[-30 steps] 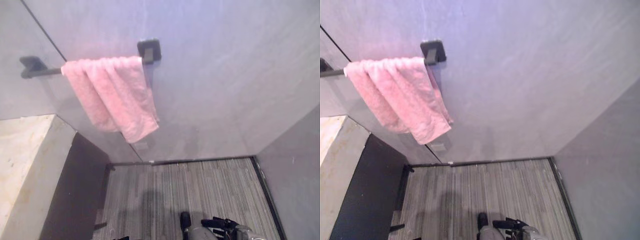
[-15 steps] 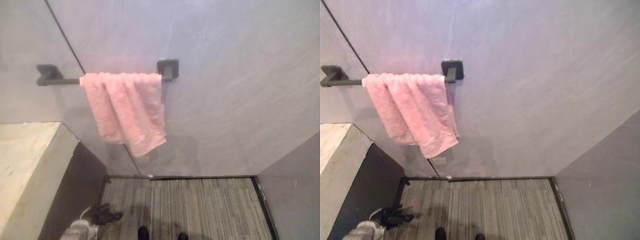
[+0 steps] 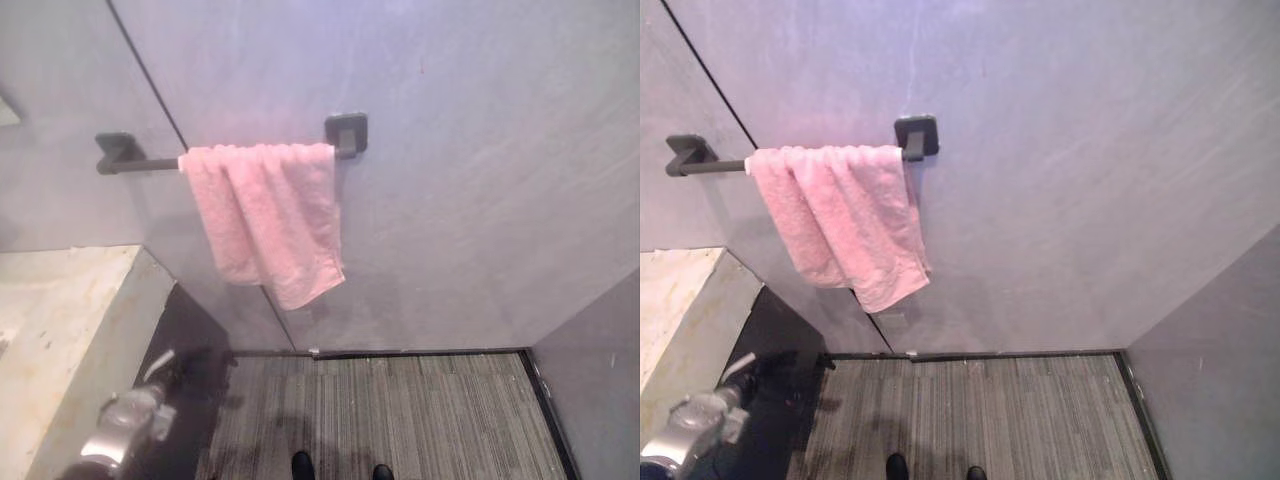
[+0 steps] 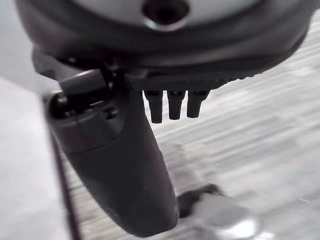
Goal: Organize the bathroom.
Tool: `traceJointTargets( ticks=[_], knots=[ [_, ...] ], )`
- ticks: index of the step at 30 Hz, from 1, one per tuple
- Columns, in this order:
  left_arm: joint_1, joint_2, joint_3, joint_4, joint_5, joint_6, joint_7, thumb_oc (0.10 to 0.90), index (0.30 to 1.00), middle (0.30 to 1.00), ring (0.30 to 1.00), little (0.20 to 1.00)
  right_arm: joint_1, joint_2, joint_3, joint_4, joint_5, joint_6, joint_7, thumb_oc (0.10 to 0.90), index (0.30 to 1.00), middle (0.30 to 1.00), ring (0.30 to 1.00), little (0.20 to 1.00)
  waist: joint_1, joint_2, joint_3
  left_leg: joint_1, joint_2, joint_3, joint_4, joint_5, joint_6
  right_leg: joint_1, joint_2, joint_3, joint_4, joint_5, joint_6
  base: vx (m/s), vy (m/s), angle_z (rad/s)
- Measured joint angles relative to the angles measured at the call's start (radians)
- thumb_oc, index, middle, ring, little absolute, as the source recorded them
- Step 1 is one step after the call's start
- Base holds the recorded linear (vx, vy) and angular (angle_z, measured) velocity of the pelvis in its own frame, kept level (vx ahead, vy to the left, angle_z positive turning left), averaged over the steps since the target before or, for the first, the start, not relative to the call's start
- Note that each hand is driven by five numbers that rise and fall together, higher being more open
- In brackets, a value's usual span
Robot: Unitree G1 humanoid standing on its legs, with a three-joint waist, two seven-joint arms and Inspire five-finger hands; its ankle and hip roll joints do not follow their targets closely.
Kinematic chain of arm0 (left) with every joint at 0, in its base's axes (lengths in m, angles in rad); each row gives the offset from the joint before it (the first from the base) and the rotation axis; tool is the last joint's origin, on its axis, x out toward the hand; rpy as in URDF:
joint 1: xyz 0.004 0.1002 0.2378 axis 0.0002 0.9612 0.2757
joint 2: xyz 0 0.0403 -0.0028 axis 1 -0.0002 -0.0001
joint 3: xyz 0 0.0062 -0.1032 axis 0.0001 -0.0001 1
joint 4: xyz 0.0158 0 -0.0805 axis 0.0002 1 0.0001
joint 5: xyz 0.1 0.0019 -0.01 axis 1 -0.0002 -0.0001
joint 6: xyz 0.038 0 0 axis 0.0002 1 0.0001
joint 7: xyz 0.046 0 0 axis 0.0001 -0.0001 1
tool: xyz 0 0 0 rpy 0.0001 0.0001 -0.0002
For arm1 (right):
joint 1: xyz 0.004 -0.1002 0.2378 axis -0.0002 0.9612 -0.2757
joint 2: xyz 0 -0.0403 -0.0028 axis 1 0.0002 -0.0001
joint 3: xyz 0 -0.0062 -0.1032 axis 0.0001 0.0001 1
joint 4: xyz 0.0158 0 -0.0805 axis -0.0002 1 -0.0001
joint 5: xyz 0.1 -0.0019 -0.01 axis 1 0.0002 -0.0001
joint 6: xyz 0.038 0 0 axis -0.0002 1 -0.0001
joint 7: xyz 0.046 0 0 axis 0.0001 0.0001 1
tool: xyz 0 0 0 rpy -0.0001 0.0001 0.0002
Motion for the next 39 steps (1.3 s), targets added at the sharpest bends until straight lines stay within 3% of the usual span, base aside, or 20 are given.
traceJointTargets(
  ticks=[2, 5, 7, 11, 14, 18, 23, 32, 39],
  knots=[
    [0.005, 0.022, 0.075, -0.1, 0.0, 0.015, 0.027, 0.8, 0.9, 0.9, 0.9, 0.9, 0.02, -0.029, -0.014, -0.271, 0.005, -0.013, -0.059, 0.8, 0.9, 0.9, 0.9, 0.9, -0.004, -0.015, 0.007, 0.01, 0.002, -0.006, -0.001, 0.002, 0.0, 0.019, 0.003, -0.008, -0.012, 0.004, 0.0, 0.03, -0.079, 0.11],
    [0.02, 0.021, 0.141, -0.204, 0.013, 0.022, 0.066, 0.8, 0.9, 0.9, 0.9, 0.9, 0.017, -0.025, -0.09, -0.597, -0.033, -0.024, -0.06, 0.8, 0.9, 0.9, 0.9, 0.9, -0.002, -0.031, 0.005, 0.007, 0.006, -0.009, -0.003, -0.016, -0.007, 0.023, 0.007, -0.016, -0.017, 0.005, -0.001, 0.04, -0.063, 0.06],
    [0.025, 0.021, 0.163, -0.246, 0.036, 0.025, 0.067, 0.8, 0.9, 0.9, 0.9, 0.9, -0.013, -0.027, -0.127, -0.721, -0.062, -0.039, -0.004, 0.8, 0.9, 0.9, 0.9, 0.9, -0.001, -0.049, 0.0, 0.008, 0.007, -0.009, -0.003, -0.015, -0.006, 0.026, 0.007, -0.024, -0.023, 0.007, -0.005, 0.04, -0.045, 0.08],
    [0.023, 0.022, 0.164, -0.308, 0.095, 0.055, 0.065, 0.8, 0.9, 0.9, 0.9, 0.9, -0.112, -0.095, -0.169, -0.874, -0.08, 0.017, 0.115, 0.8, 0.9, 0.9, 0.9, 0.9, 0.006, -0.101, -0.014, 0.004, 0.003, -0.008, -0.001, -0.007, -0.002, 0.026, 0.004, -0.025, -0.029, 0.007, -0.005, 0.04, -0.02, 0.03],
    [0.015, 0.023, 0.162, -0.345, 0.144, 0.085, 0.062, 0.8, 0.9, 0.9, 0.9, 0.9, -0.142, -0.142, -0.18, -0.904, -0.074, 0.112, 0.159, 0.8, 0.9, 0.9, 0.9, 0.9, 0.008, -0.135, -0.022, 0.004, -0.003, -0.006, 0.0, -0.004, 0.001, 0.028, -0.002, -0.022, -0.032, 0.007, -0.004, 0.06, 0.001, -0.01],
    [-0.045, 0.023, 0.157, -0.342, 0.156, 0.127, 0.089, 0.8, 0.9, 0.9, 0.9, 0.9, -0.218, -0.158, -0.154, -0.905, 0.021, 0.237, 0.169, 0.8, 0.9, 0.9, 0.9, 0.9, 0.005, -0.14, -0.021, 0.005, -0.004, 0.002, 0.0, -0.004, 0.001, 0.036, -0.002, -0.013, -0.055, 0.023, 0.006, 0.06, -0.01, -0.07],
    [-0.158, 0.025, 0.156, -0.343, 0.143, 0.126, 0.124, 0.8, 0.9, 0.9, 0.9, 0.9, -0.293, -0.197, -0.105, -0.905, 0.13, 0.345, 0.134, 0.8, 0.9, 0.9, 0.9, 0.9, 0.005, -0.139, -0.021, 0.009, 0.001, 0.005, -0.003, -0.018, -0.01, 0.057, 0.004, -0.013, -0.084, 0.042, 0.005, 0.06, -0.018, -0.02],
    [-0.182, 0.095, 0.156, -0.395, 0.142, 0.132, 0.093, 0.8, 0.9, 0.9, 0.9, 0.9, -0.338, -0.236, -0.033, -0.938, 0.19, 0.422, 0.162, 0.8, 0.9, 0.9, 0.9, 0.9, 0.02, -0.144, -0.018, 0.005, -0.002, 0.008, -0.003, -0.019, -0.006, 0.061, 0.001, -0.012, -0.103, 0.055, 0.003, 0.03, 0.004, 0.0],
    [-0.252, 0.095, 0.115, -0.454, 0.098, 0.136, 0.077, 0.8, 0.9, 0.9, 0.9, 0.9, -0.458, -0.203, 0.118, -0.999, 0.045, 0.428, 0.268, 0.8, 0.9, 0.9, 0.9, 0.9, 0.072, -0.15, -0.015, 0.007, -0.007, -0.005, -0.003, -0.01, -0.001, 0.066, -0.002, -0.023, -0.103, 0.054, 0.003, 0.03, 0.023, 0.07]
  ],
)
